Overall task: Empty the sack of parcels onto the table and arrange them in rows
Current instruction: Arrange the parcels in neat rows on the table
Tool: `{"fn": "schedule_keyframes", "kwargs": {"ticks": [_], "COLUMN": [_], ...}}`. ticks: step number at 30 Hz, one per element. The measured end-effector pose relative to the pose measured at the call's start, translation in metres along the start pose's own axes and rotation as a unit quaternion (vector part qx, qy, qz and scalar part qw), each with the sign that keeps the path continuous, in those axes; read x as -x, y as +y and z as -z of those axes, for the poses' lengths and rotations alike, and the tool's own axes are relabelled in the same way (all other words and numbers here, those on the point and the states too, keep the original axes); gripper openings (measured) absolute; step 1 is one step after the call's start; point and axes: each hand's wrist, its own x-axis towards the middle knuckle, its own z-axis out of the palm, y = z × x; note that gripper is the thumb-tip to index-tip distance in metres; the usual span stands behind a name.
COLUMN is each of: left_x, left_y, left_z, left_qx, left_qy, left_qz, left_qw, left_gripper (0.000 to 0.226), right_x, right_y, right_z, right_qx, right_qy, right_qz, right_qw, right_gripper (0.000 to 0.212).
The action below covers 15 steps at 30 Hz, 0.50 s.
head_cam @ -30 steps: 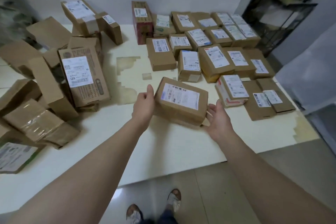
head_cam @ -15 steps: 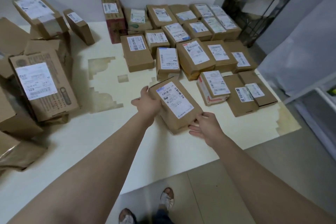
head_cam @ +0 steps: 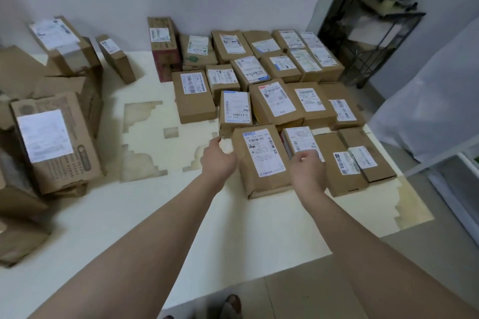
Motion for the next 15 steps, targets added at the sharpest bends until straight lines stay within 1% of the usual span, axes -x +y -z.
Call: {"fn": "schedule_keyframes", "kwargs": {"ticks": [4,7,9,11,14,15], "left_x": [-0.019,-0.039,-0.054,-0.071,-0.103,-0.115], "left_y": [0.013,0.019,0.022,0.023,0.027,0.029], "left_z": [0.06,0.115,0.155,0.195,0.252,0.268], "left_qx": [-0.046,-0.066,-0.07,-0.084,-0.136,-0.134], "left_qy": [0.064,0.115,0.145,0.17,0.214,0.231], "left_qz": [-0.003,-0.01,-0.013,-0.013,-0.026,-0.033], "left_qw": [0.997,0.991,0.987,0.982,0.967,0.963], "left_gripper": [0.067,0.067,0.068,0.07,0.073,0.074], "right_x": [0.001,0.017,0.029,0.035,0.038,0.038], "right_y": [-0.061,-0.114,-0.147,-0.177,-0.217,-0.228], "right_z": [-0.032,-0.069,-0.095,-0.121,-0.158,-0.172], "right_qx": [-0.053,-0.116,-0.127,-0.118,-0.131,-0.138], "right_qy": [-0.107,-0.231,-0.302,-0.334,-0.331,-0.329], "right_qz": [0.084,0.107,0.111,0.124,0.125,0.117], "right_qw": [0.989,0.96,0.938,0.927,0.926,0.927], "right_gripper": [0.013,0.018,0.02,0.017,0.019,0.022]}}
